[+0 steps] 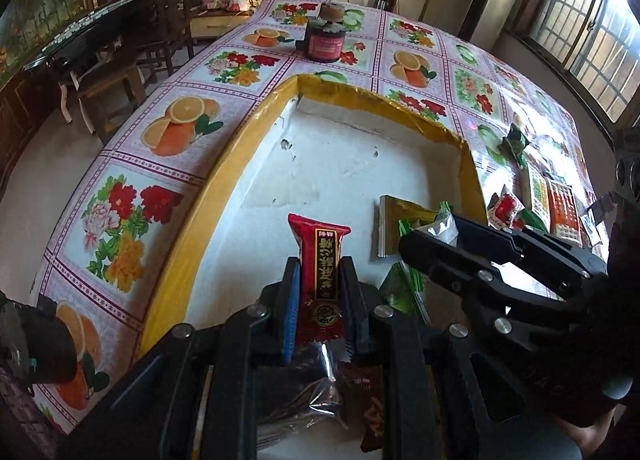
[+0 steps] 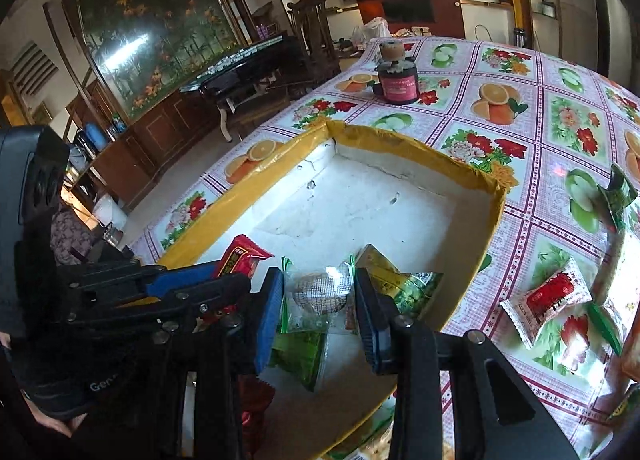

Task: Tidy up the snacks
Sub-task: 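Open both tools to drop the red snack and clear bag in the tray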

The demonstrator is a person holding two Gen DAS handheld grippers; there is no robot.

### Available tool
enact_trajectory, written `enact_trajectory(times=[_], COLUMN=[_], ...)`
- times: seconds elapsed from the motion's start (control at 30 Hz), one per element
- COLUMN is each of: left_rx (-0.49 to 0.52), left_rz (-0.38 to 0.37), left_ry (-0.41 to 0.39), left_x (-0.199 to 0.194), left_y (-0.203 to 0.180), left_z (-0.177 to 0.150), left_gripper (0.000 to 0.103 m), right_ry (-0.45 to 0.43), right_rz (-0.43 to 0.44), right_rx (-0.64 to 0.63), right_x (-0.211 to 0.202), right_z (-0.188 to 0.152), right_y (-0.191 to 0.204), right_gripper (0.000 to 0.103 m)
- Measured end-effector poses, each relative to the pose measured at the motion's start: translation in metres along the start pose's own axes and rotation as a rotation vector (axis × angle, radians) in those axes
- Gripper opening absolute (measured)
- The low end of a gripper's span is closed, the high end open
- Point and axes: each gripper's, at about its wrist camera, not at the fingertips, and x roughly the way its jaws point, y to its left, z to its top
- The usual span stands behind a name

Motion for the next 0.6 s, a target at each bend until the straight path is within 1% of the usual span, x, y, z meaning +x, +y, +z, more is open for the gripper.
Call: enact_trajectory(times=[0.17,0.23,0.27,0.3,0.4,0.6], left_rx=[-0.016,-0.029,-0.037,-0.043,-0.06,-0.059], left_rz=[0.017,0.015,0.028,0.029,0.016,0.017], left_ry=[0.036,0.041,0.039,0.031,0.004,-0.022], left_x=[0.011,0.01,0.009,0.007,-0.002,-0.017], left_y=[0.006,0.009,0.011,0.012,0.017,0.015], left_z=[-0.001,-0.002,-0.002,-0.002,-0.002,-0.006], left_gripper=[0.024,0.042,0.057,0.067,0.072,0.073], right_ry=[0.016,-0.001,-0.008,-0.014,-0.031,-0.068], right_rz=[-0.007,-0.013,-0.018,-0.022,-0.049,-0.073], right_rx=[0.005,0.006,0.006,0.005,-0.002,0.023], right_x=[0.004,-0.003,-0.006,-0.01,-0.024,-0.056], right_z=[-0.001,0.0,0.001,0.001,-0.001,-0.015], right_y=[0.0,-0.001,-0.001,-0.002,-0.004,-0.016], right_gripper=[0.042,0.042,0.042,0.042,0.045,0.049])
